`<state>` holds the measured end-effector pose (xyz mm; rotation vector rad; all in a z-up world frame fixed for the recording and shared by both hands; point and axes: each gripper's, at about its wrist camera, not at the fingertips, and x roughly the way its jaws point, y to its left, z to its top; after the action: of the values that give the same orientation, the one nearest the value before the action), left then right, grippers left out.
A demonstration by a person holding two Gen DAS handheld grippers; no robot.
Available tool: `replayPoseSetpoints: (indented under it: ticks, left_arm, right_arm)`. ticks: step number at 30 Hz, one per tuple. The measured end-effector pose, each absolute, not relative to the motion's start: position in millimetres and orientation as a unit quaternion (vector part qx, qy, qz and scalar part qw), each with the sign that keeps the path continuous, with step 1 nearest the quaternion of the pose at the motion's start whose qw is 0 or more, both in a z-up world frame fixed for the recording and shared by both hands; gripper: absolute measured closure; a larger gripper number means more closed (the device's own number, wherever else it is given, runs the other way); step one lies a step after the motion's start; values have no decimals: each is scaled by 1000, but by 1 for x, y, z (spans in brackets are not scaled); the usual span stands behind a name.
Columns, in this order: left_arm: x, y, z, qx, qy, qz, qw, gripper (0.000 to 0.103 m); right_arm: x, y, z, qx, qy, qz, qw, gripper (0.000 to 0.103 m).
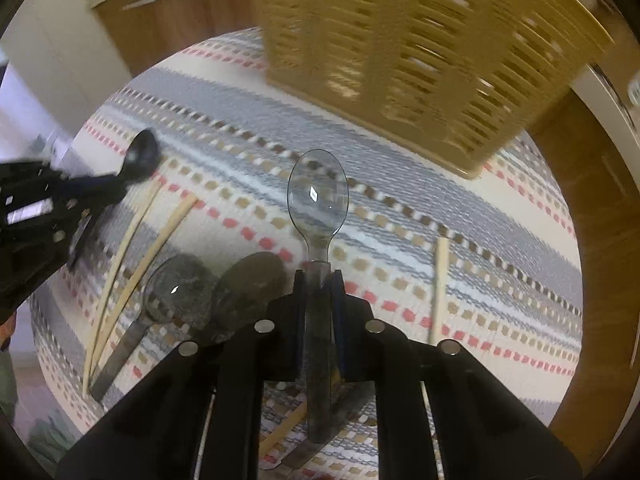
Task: Organize utensils
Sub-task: 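Close the right gripper on the clear plastic spoon while the left tool reaches the black spoon, then close the left gripper on the black plastic spoon handle while the right holds the clear spoon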
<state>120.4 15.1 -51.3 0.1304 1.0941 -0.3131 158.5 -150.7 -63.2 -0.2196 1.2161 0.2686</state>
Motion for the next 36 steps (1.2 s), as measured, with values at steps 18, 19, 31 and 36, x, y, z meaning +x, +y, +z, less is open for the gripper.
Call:
replayPoseSetpoints:
  ticks: [18,19,31,36]
  left_arm:
    - [157,40,-43,-39,537,-180,823,59]
    - [163,39,-44,-40,547,-181,816,59]
    - [192,15,-47,-6,571,-166,804,58]
    - [190,13,-49,8,569,-159,807,58]
  right_arm:
    - [187,-178,-56,-21,578,73,813,47]
    - [191,-178,-55,-18,577,74,813,47]
    - [235,-168,-74,-12,594,75,801,56]
    - [248,-161,-87,-23,599,68,797,59]
